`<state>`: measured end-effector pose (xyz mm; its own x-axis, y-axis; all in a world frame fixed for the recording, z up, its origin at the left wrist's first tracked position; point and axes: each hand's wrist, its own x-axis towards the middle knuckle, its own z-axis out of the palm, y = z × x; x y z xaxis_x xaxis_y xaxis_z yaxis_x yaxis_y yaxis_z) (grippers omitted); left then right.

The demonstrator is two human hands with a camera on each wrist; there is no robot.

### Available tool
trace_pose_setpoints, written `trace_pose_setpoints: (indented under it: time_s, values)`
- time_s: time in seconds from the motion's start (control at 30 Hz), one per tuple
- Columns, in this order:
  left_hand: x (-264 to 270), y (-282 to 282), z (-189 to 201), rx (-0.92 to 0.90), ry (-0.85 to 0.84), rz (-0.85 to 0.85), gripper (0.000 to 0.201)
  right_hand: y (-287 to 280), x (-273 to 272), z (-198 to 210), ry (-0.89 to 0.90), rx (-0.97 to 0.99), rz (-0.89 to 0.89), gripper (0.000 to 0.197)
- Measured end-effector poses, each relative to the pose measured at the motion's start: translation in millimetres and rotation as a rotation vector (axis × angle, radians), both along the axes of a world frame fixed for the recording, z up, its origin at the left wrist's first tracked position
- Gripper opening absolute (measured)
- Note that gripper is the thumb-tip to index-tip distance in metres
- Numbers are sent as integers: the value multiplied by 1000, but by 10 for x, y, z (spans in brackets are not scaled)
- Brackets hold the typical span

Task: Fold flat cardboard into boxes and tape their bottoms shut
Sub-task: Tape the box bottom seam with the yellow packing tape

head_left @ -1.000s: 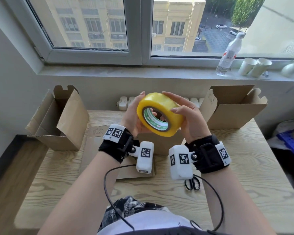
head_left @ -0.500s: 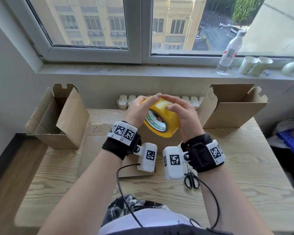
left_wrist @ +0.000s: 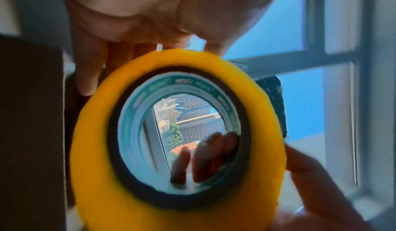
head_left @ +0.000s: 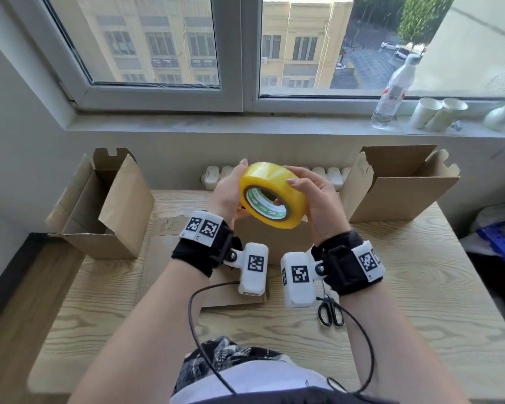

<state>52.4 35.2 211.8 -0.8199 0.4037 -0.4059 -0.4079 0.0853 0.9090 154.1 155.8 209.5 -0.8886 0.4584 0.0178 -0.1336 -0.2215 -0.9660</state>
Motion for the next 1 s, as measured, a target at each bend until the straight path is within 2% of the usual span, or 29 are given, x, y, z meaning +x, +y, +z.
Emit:
trace_pose_setpoints:
  time_s: [0.03,0.17,0.27,0.37,0.47,0.53,0.63,0.7,0.77,0.9,1.0]
  values:
    - [-18,13,-22,-59,103,7,31,-8,-2,-5,0,-6,-7,25]
    - [-17,29,-78,-200,414,-98,46,-35,-12,-31,-22,-15,-33,15]
    - [55,39,-58,-419,493,-182,68,-59,-14,-29,-15,25,-23,17]
    - [18,3,-40,-509,501,-201,74,-47,27,12,-25,49,25,25]
    - [-53,-28,-27,-389,468,-165,66,-40,73,36,-24,28,89,27]
    - [-70,-26,-13,-287,346,-121,55,-47,91,37,-7,11,114,30]
    - [-31,-69,-9,-136,61,-100,43,-50,93,50,-3,20,136,40]
    - [-17,-85,-32,-128,22,-130,43,-58,83,56,-9,41,129,40]
    - [-23,-81,-27,-151,89,-107,42,-91,63,57,-26,65,118,38]
    - [-70,-51,-71,-227,329,-88,42,-153,22,61,-41,88,66,31]
    - [11,-74,-54,-94,501,-109,40,-157,11,95,-31,65,57,25]
